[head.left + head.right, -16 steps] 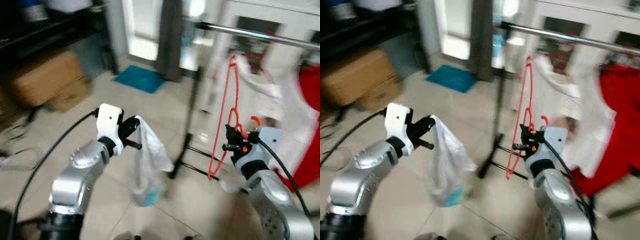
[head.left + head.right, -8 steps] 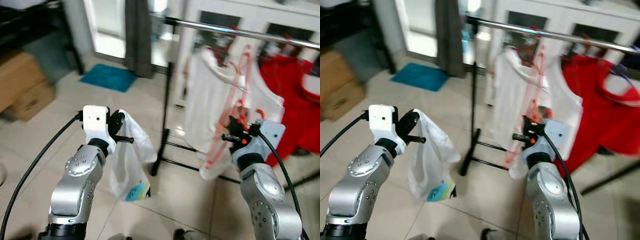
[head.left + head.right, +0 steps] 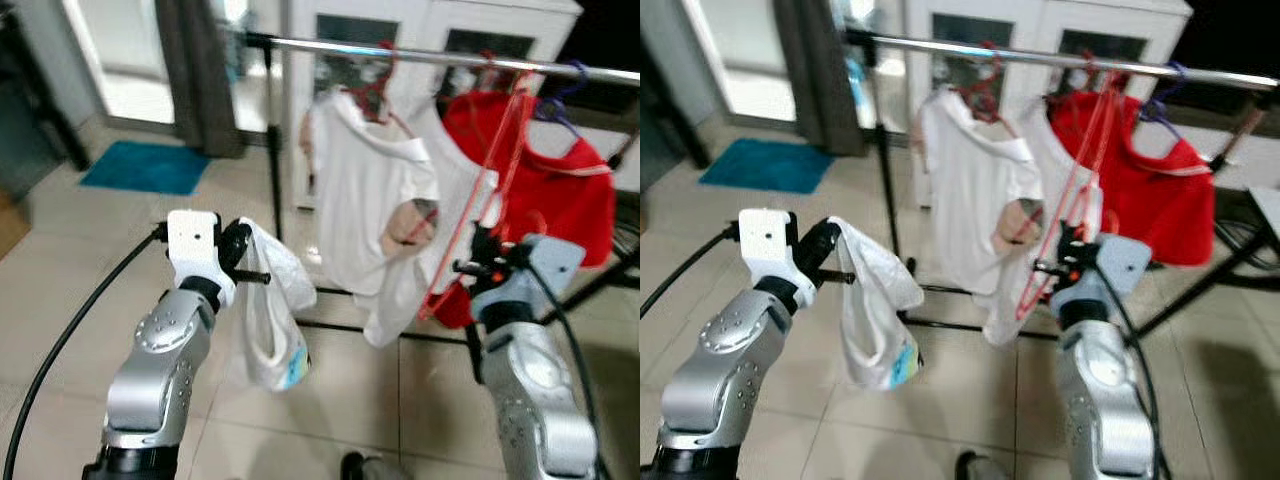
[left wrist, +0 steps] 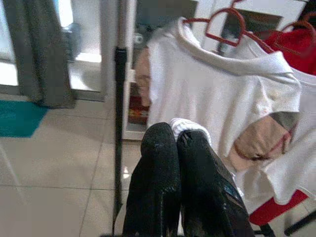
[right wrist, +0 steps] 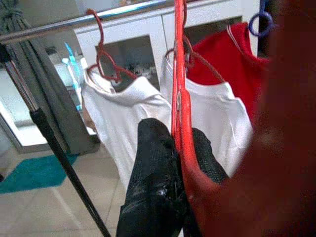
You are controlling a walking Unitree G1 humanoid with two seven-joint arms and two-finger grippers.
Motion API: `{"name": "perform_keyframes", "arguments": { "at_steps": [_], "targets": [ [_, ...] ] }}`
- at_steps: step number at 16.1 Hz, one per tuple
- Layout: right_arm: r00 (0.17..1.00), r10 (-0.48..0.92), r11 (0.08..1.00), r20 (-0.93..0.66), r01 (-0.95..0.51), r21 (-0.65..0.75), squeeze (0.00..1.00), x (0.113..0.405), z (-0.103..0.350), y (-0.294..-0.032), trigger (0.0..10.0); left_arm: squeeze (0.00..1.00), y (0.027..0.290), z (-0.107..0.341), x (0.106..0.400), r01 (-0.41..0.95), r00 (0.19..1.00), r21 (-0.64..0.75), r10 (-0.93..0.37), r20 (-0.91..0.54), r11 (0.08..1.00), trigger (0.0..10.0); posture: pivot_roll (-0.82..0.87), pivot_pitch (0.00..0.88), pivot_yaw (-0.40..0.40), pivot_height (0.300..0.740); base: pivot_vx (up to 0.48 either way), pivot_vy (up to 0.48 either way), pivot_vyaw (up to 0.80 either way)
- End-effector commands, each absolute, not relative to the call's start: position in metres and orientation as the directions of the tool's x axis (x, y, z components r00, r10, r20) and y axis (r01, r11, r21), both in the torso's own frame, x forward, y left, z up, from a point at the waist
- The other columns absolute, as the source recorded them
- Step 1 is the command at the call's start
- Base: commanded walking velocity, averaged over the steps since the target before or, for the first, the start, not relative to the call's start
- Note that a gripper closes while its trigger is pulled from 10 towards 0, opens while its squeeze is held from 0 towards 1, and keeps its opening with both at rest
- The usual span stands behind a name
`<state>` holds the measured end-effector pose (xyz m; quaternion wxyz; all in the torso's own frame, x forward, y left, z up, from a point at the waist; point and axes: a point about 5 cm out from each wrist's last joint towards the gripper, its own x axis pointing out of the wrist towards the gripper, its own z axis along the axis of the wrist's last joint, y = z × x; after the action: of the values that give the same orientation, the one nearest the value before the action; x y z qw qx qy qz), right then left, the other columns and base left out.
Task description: Hang hanger
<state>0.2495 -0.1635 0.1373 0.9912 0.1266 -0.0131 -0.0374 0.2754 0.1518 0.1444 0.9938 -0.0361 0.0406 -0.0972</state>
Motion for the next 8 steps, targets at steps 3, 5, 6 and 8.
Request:
{"name": "perform_keyframes", "arguments": {
  "at_steps": [3, 5, 6, 8],
  "targets": [
    [0.998, -0.059, 0.966, 0.006, 0.056, 0.253, 0.00, 0.246, 0.135, -0.165, 10.0, 0.00, 0.151, 0.149, 0.277, 0.169, 0.984, -0.037, -0.171, -0.045, 0.985, 10.0, 0.03, 0.017, -0.028, 0.740, 0.000, 0.000, -0.80],
    [0.998, -0.066, 0.986, -0.018, 0.068, 0.154, 0.00, 0.245, 0.131, -0.166, 10.0, 0.00, 0.149, 0.148, 0.277, 0.160, 0.986, -0.026, -0.161, -0.045, 0.987, 10.0, 0.02, 0.016, -0.030, 0.740, 0.000, 0.000, -0.80],
    [0.998, -0.061, 0.984, -0.030, 0.065, 0.164, 0.00, 0.245, 0.130, -0.165, 10.0, 0.00, 0.149, 0.148, 0.277, 0.166, 0.984, -0.036, -0.168, -0.052, 0.985, 10.0, 0.03, 0.013, -0.032, 0.740, 0.000, 0.000, -0.80],
    [0.995, -0.081, 0.973, -0.050, 0.090, 0.211, 0.00, 0.247, 0.129, -0.167, 10.0, 0.00, 0.151, 0.148, 0.279, 0.158, 0.985, -0.032, -0.160, -0.069, 0.987, 10.0, 0.03, 0.004, -0.033, 0.740, 0.000, 0.000, -0.80]
  ]
}}
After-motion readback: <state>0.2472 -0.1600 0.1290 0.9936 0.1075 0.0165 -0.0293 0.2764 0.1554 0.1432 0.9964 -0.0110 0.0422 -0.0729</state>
